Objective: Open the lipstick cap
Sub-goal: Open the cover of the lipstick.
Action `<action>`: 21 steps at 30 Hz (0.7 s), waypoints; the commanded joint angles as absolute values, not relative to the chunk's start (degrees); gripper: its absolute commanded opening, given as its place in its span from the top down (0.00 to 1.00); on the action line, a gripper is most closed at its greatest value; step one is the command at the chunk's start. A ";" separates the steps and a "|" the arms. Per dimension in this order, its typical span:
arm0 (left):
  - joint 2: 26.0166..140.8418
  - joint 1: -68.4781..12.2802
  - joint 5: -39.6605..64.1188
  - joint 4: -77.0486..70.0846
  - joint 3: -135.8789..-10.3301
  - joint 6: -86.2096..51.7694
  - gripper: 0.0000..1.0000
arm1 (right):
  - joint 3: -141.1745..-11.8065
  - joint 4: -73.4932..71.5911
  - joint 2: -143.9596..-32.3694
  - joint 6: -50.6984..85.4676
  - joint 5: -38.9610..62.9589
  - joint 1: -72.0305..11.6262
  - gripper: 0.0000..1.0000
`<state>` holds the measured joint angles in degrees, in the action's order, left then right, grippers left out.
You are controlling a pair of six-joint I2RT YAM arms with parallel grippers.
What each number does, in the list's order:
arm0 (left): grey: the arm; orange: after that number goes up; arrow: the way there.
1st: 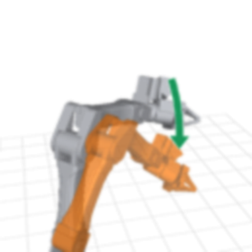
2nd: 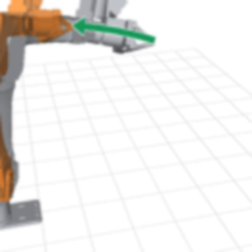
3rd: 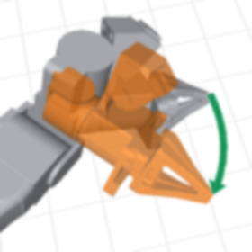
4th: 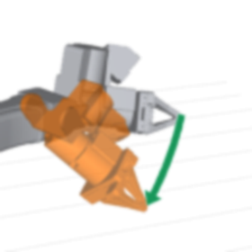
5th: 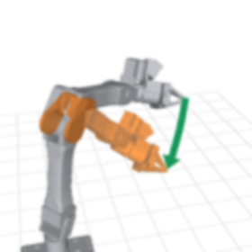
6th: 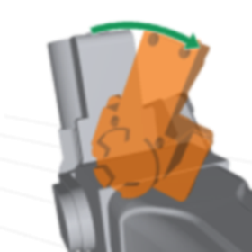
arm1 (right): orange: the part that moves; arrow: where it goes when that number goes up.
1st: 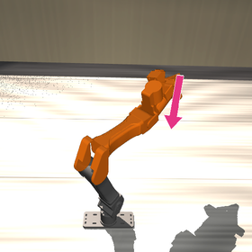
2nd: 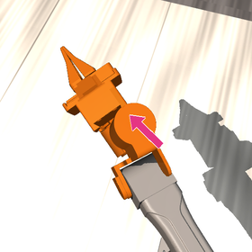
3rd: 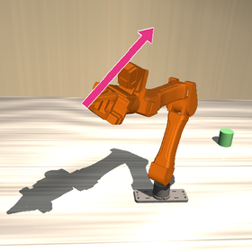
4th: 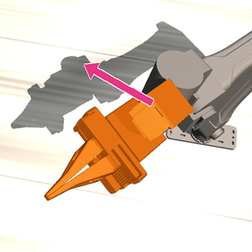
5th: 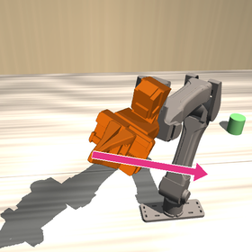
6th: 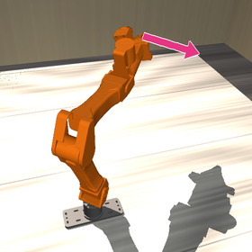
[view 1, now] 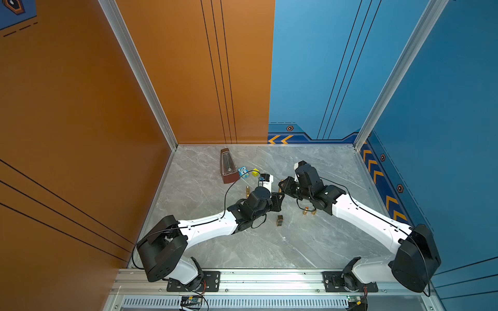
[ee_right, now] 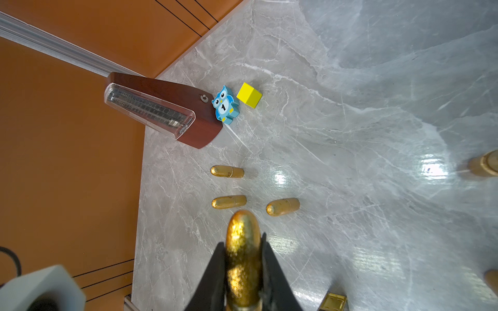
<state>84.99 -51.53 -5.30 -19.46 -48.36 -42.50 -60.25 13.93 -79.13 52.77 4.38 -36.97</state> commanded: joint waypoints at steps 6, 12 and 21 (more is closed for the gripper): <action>83.62 -48.68 1.17 -20.02 -45.55 -35.76 1.00 | -61.11 17.53 -73.94 49.47 10.07 -35.41 0.55; 80.95 -45.40 11.49 -19.97 -42.54 -28.82 1.00 | -62.74 22.99 -72.43 43.57 20.74 -32.61 0.30; 76.44 -41.48 22.41 -19.88 -38.99 -21.49 1.00 | -59.79 25.36 -72.22 38.90 37.30 -28.97 0.18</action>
